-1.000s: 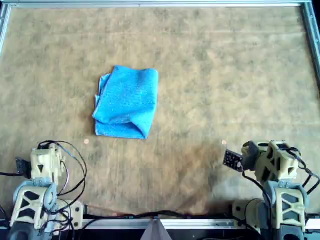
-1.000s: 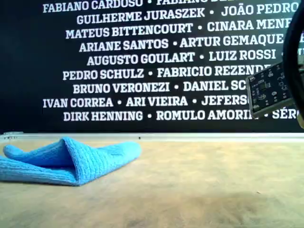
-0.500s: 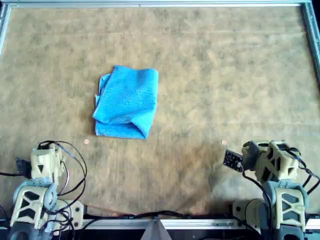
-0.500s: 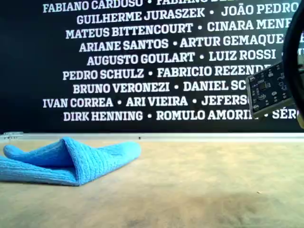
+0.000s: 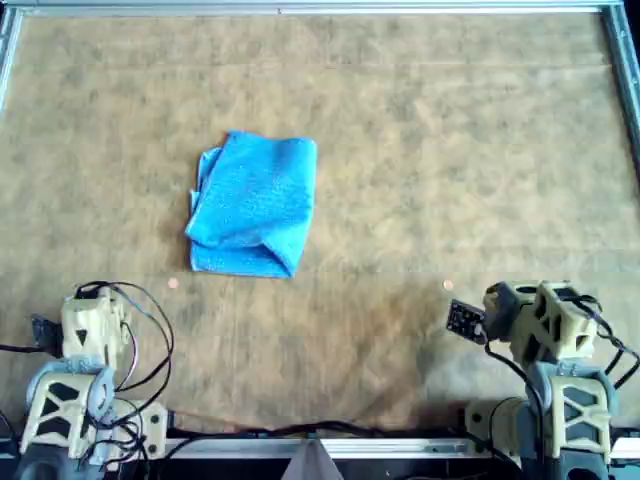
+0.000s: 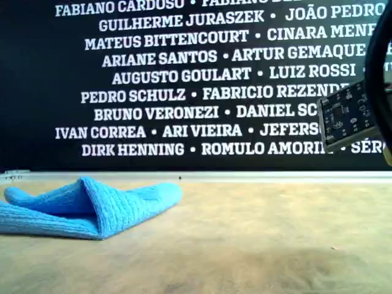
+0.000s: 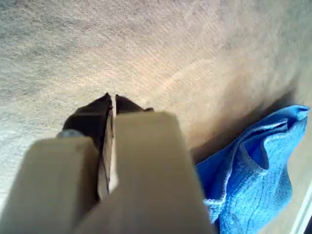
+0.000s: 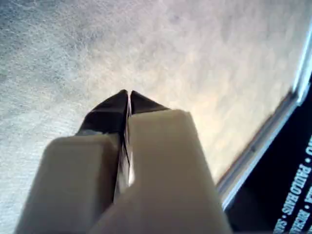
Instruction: Fold a cloth
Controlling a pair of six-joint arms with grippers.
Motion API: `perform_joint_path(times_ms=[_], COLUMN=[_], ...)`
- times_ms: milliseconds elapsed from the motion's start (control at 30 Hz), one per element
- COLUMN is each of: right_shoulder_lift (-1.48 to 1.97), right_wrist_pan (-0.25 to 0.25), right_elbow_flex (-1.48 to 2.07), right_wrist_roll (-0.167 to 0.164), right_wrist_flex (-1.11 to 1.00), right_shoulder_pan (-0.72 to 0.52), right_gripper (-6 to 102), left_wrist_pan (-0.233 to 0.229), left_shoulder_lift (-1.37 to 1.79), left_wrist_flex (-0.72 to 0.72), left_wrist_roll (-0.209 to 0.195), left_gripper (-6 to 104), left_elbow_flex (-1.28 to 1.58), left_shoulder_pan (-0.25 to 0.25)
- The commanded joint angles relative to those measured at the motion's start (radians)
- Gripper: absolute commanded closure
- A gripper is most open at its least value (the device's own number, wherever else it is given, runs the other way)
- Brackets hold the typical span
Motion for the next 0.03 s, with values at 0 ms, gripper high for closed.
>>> perform_joint_path(times_ms=[0], right_shoulder_lift=[0.031], right_wrist_pan=[0.002], right_elbow_flex=[0.009], right_wrist_roll=[0.006], right_wrist_flex=[0.017], right_shoulder_pan=[0.006], right_gripper=[96], left_wrist_pan=[0.005], left_shoulder_lift=[0.012], left_wrist_flex=[0.002], left_wrist_roll=[0.002], left_gripper=[98], left_elbow_flex=[-0.021], left_shoulder_pan=[0.009])
